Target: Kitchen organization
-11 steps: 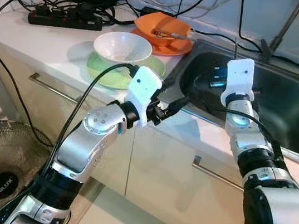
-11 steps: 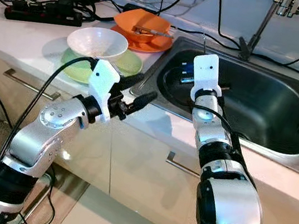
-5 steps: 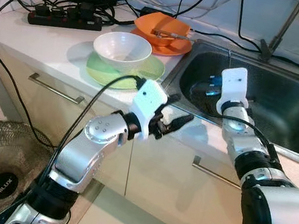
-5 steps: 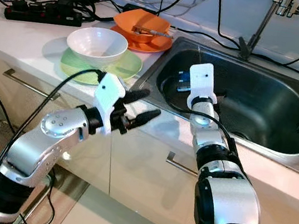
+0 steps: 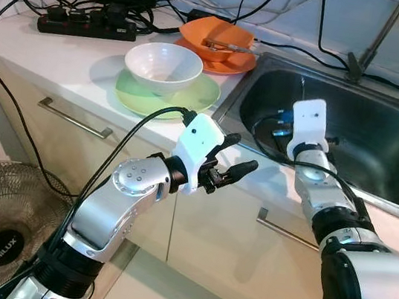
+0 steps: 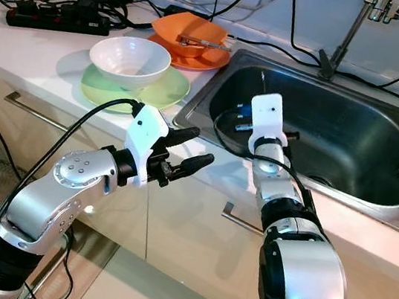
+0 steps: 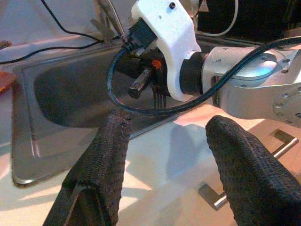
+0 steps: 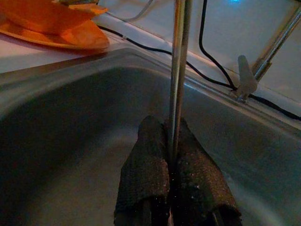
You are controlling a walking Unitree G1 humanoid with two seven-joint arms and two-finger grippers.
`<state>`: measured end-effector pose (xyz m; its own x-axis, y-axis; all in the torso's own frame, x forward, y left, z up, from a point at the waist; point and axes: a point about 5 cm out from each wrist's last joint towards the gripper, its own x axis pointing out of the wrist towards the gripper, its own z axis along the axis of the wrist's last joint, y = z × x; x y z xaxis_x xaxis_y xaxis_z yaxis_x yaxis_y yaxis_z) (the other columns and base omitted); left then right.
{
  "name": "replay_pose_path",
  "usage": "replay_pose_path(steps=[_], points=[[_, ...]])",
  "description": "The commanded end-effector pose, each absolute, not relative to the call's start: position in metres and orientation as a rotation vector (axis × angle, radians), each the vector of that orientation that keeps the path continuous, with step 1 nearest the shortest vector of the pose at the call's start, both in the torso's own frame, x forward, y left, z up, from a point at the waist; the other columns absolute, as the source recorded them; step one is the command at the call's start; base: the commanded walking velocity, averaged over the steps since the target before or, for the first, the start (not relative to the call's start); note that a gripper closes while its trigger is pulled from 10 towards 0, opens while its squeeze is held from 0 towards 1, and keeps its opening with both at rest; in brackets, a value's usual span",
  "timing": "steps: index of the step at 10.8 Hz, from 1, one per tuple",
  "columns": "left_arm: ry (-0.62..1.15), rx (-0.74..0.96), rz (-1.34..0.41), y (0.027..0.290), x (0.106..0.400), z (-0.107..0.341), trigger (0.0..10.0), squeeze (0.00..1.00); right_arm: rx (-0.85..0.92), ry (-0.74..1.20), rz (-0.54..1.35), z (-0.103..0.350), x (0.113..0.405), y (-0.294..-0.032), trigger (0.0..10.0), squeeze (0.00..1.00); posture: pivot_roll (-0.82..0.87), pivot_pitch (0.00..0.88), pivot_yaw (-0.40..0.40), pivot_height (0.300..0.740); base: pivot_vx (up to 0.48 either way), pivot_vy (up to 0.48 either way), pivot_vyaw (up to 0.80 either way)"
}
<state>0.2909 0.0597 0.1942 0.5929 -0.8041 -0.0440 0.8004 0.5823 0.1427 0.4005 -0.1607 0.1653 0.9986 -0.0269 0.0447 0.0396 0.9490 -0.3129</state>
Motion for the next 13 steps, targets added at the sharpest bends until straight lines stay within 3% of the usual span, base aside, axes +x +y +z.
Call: replay_pose_path(steps=[1,2,3,4,6,8,10,13], points=[[-0.035,0.160,-0.957,0.058,0.287,0.197,10.0,0.00,-0.316,-0.010,-0.036,0.158,0.398,-0.162,10.0,0.00,0.17,0.059,-0.019,0.740,0.000,0.000,0.00],[-0.034,0.161,-0.955,0.058,0.287,0.198,10.0,0.00,-0.317,-0.003,-0.036,0.155,0.397,-0.163,10.0,0.15,0.17,0.061,-0.018,0.740,0.000,0.000,0.00],[-0.032,0.161,-0.952,0.059,0.287,0.198,10.0,0.00,-0.317,0.001,-0.035,0.154,0.397,-0.163,10.0,0.98,0.17,0.062,-0.018,0.740,0.000,0.000,0.00],[-0.031,0.161,-0.950,0.059,0.287,0.198,10.0,0.00,-0.318,0.005,-0.032,0.153,0.397,-0.163,10.0,1.00,0.17,0.061,-0.018,0.740,0.000,0.000,0.00],[-0.030,0.162,-0.945,0.060,0.288,0.198,10.0,0.00,-0.321,0.014,-0.030,0.150,0.396,-0.163,10.0,1.00,0.18,0.059,-0.019,0.740,0.000,0.000,0.00],[-0.030,0.163,-0.943,0.060,0.288,0.197,10.0,0.00,-0.321,0.015,-0.027,0.149,0.395,-0.162,10.0,0.00,0.17,0.061,-0.020,0.740,0.000,0.000,0.00],[-0.045,0.172,-0.916,0.062,0.290,0.199,10.0,0.00,-0.296,-0.021,-0.021,0.154,0.396,-0.159,10.0,0.00,0.17,0.065,-0.019,0.740,0.000,0.000,0.00],[-0.127,0.209,-0.723,0.074,0.309,0.211,10.0,0.00,-0.202,-0.226,0.023,0.188,0.400,-0.147,10.0,0.00,0.16,0.069,-0.014,0.740,0.000,0.000,0.00]])
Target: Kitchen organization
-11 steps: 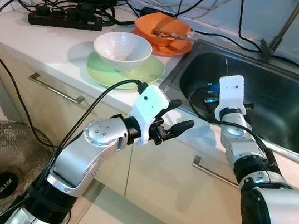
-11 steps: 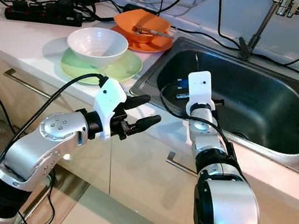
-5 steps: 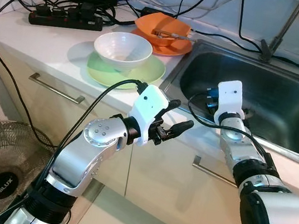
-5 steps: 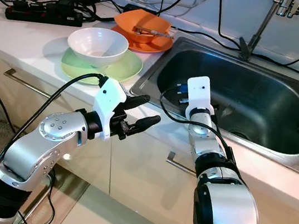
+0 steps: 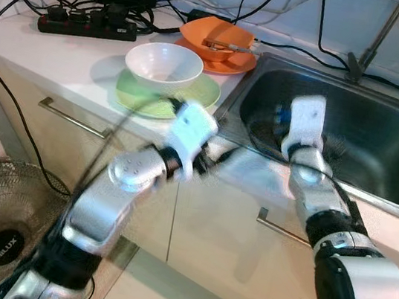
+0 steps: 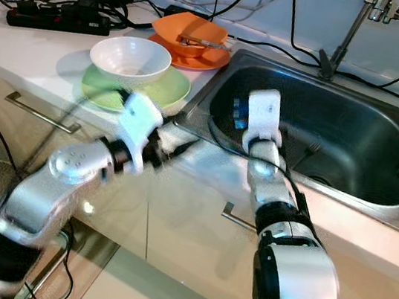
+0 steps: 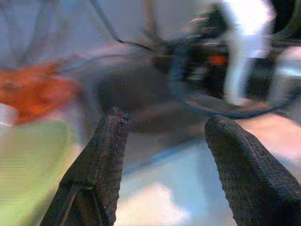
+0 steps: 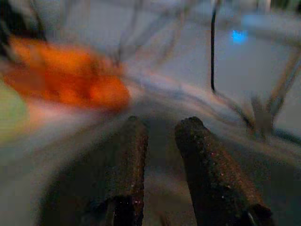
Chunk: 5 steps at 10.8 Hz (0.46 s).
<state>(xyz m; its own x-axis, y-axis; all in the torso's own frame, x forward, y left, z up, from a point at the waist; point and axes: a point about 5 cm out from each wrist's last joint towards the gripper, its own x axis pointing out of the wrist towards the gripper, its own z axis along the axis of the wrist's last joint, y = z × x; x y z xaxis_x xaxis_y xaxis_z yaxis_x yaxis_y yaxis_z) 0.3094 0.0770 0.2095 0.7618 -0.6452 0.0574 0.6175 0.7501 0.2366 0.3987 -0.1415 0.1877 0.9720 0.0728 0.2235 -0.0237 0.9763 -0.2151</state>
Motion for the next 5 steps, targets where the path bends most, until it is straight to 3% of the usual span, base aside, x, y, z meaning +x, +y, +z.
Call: replay_pose_path(steps=[1,3,4,5], points=[[-0.204,0.223,-0.621,0.080,0.313,0.217,10.0,0.00,-0.183,-0.316,0.071,0.203,0.398,-0.139,10.0,0.00,0.15,0.068,-0.013,0.740,0.000,0.000,0.00],[-0.261,0.225,-0.412,0.102,0.338,0.240,10.0,0.00,-0.143,-0.387,0.126,0.211,0.393,-0.130,10.0,0.00,0.14,0.066,-0.011,0.740,0.000,0.000,0.00],[-0.265,0.237,-0.278,0.126,0.357,0.254,10.0,0.00,-0.112,-0.395,0.130,0.205,0.386,-0.128,10.0,0.00,0.13,0.064,-0.006,0.740,0.000,0.000,0.00],[-0.260,0.239,-0.237,0.136,0.365,0.257,10.0,0.00,-0.106,-0.386,0.126,0.201,0.383,-0.129,10.0,0.00,0.13,0.064,-0.003,0.740,0.000,0.000,0.00]])
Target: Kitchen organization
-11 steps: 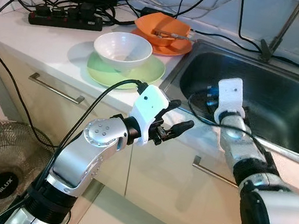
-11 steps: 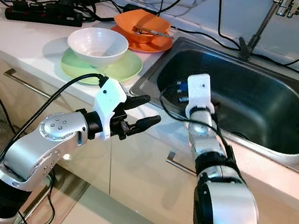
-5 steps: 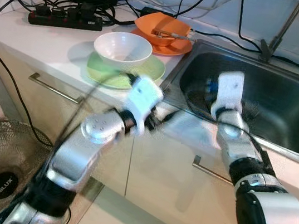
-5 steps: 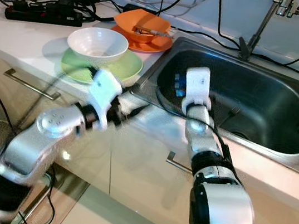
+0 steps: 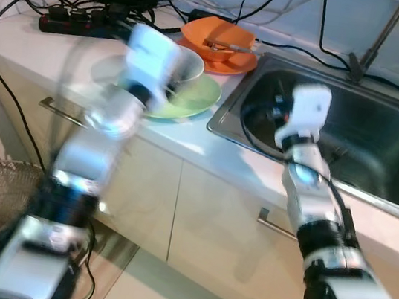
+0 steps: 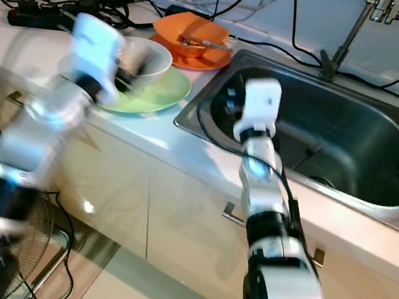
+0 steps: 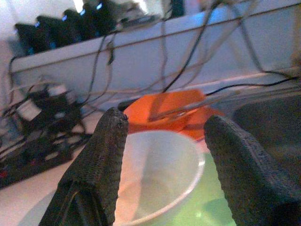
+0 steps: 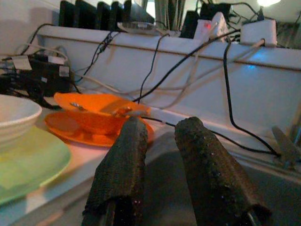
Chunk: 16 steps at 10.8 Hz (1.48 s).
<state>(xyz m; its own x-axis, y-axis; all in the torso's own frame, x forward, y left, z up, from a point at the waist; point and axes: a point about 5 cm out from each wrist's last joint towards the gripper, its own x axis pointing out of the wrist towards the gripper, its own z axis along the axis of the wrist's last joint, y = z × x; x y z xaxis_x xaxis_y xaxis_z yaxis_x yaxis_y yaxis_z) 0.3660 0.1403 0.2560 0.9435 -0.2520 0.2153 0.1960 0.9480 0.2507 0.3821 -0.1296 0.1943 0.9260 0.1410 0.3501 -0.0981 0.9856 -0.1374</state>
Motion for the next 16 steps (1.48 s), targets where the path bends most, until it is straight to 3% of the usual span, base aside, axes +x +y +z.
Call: replay_pose_path(steps=[1,4,5,8,16], points=[[-0.245,0.218,-0.205,0.147,0.371,0.260,10.0,1.00,-0.101,-0.373,0.123,0.195,0.380,-0.130,10.0,0.00,0.12,0.065,-0.002,0.740,0.000,0.000,0.00],[-0.139,0.130,-0.046,0.192,0.390,0.256,10.0,1.00,-0.092,-0.335,0.108,0.185,0.370,-0.134,10.0,0.00,0.12,0.067,0.002,0.740,0.000,0.000,0.00],[-0.107,0.063,0.005,0.207,0.394,0.261,10.0,0.00,-0.090,-0.332,0.109,0.185,0.370,-0.133,10.0,0.00,0.12,0.068,0.001,0.740,0.000,0.000,0.00],[-0.024,-0.110,0.020,0.221,0.403,0.262,10.0,0.00,-0.085,-0.325,0.111,0.187,0.369,-0.132,10.0,0.00,0.12,0.062,0.007,0.740,0.000,0.000,0.00],[0.139,-0.293,-0.079,0.196,0.417,0.244,10.0,0.00,-0.091,-0.309,0.097,0.188,0.366,-0.135,10.0,0.00,0.11,0.042,0.020,0.740,0.000,0.000,0.00]])
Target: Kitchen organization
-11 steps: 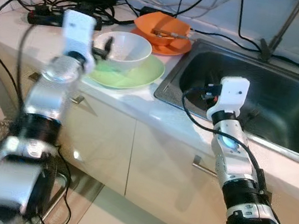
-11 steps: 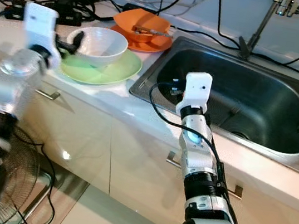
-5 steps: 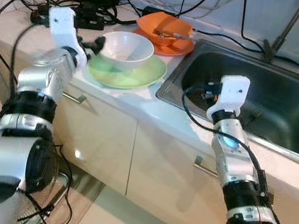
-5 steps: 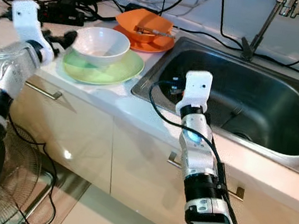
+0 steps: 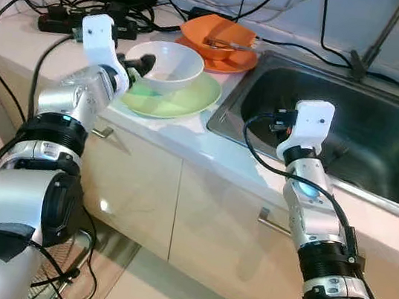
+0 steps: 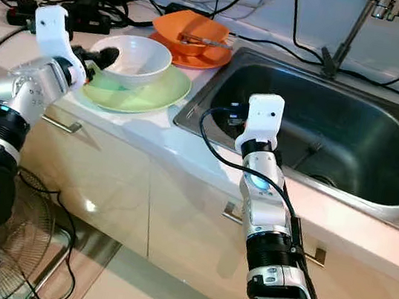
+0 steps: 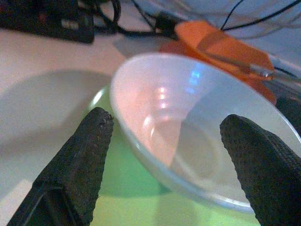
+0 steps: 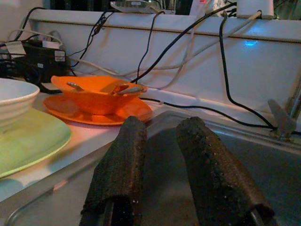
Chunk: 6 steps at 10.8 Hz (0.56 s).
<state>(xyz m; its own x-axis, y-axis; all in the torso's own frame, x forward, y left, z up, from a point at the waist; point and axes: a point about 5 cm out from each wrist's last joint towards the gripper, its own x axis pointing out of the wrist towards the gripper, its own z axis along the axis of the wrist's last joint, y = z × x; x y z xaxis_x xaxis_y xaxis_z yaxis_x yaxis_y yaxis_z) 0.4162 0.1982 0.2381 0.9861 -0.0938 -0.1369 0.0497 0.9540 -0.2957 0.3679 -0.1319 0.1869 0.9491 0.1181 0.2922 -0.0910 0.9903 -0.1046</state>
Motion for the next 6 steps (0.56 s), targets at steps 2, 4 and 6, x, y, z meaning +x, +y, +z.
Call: replay_pose_path(steps=[2,4,6], points=[[0.156,-0.339,-0.074,0.193,0.418,0.242,10.0,0.00,-0.098,-0.309,0.099,0.189,0.367,-0.136,10.0,0.00,0.11,0.036,0.019,0.740,0.000,0.000,0.00],[0.173,-0.350,-0.062,0.192,0.419,0.238,10.0,0.00,-0.103,-0.307,0.100,0.189,0.367,-0.137,10.0,0.00,0.11,0.032,0.017,0.740,0.000,0.000,0.00],[0.203,-0.376,-0.053,0.189,0.418,0.231,10.0,0.00,-0.105,-0.306,0.101,0.190,0.367,-0.137,10.0,0.00,0.11,0.035,0.017,0.740,0.000,0.000,0.00]])
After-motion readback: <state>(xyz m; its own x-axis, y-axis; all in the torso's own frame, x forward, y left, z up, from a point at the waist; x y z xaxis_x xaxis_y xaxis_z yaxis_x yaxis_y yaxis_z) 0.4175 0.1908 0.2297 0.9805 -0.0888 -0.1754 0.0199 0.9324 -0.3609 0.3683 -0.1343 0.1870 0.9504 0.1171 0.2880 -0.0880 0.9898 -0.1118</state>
